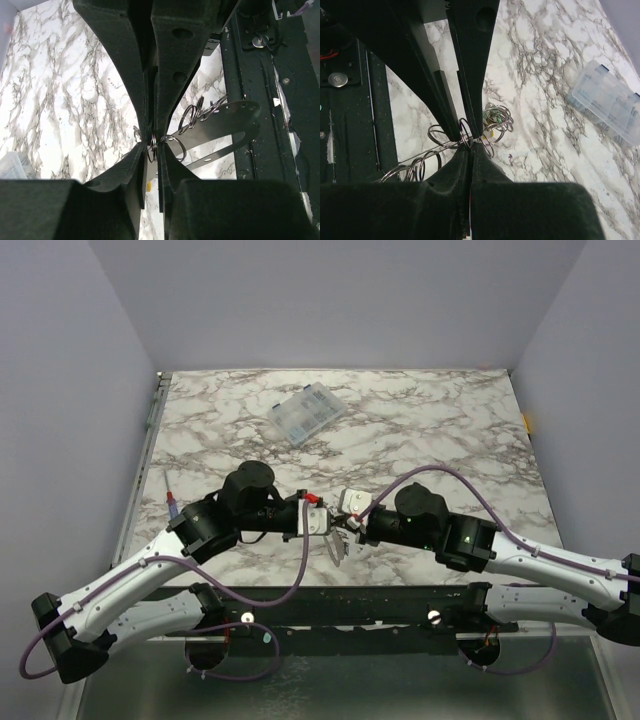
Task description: Put the keys on the keyring
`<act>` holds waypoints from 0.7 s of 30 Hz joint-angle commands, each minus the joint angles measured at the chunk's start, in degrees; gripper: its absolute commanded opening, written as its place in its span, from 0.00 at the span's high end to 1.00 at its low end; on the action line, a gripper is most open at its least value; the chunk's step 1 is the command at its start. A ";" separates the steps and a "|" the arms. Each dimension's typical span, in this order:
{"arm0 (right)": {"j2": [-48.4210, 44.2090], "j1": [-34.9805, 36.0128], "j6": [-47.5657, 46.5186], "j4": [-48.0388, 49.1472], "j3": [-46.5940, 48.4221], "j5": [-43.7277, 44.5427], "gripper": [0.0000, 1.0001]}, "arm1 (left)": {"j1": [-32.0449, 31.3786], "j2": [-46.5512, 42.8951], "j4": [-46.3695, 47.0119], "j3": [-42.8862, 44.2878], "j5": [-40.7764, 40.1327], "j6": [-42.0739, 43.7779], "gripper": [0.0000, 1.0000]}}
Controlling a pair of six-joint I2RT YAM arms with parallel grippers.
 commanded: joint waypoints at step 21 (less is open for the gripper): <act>-7.98 0.39 3.88 11.54 -3.42 -1.41 0.81 | 0.01 -15.72 41.45 -19.50 2.17 -13.87 1.00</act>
